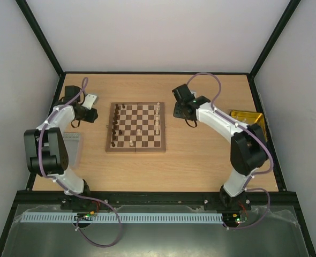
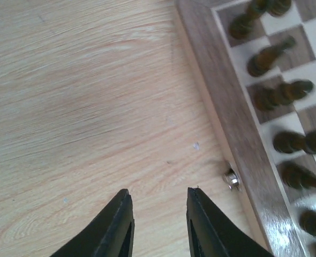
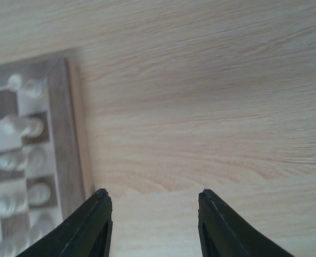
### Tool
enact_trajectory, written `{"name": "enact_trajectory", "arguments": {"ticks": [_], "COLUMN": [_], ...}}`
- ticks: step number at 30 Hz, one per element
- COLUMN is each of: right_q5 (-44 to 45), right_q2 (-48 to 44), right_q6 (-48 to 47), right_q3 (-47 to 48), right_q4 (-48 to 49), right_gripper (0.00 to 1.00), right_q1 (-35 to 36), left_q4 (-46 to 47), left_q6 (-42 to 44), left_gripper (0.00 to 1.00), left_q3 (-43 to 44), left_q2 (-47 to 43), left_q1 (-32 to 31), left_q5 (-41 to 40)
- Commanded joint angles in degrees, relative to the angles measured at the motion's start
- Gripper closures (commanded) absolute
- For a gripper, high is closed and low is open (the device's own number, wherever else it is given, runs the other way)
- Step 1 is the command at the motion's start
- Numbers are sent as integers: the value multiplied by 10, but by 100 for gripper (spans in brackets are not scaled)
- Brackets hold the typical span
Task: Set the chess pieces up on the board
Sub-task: Move the chessboard to the center of the board.
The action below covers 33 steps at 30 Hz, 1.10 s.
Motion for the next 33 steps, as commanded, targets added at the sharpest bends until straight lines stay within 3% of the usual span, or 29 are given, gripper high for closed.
{"name": "enact_trajectory", "arguments": {"ticks": [1, 10, 15, 22, 33], "right_q5": [-17, -33, -50, -70, -135], "right_q2": [60, 186, 219, 240, 255], "right_q6": [11, 4, 4, -12, -10], "right_q3": [49, 134, 142, 138, 119], "right_q4": [11, 2, 13, 24, 64], "right_gripper": [62, 98, 98, 98, 98], "right_q1": [-23, -30, -30, -30, -30], "left_q4": [-8, -32, -40, -51, -46], "left_q6": [-14, -35, -43, -49, -66], "left_gripper": [73, 90, 97, 98, 98], "left_q3": [45, 112, 127, 139, 119], "left_q2": [48, 143, 182, 236, 245], "left_q1": [11, 13, 4, -12, -34], "left_q5": [6, 41, 55, 75, 89]}}
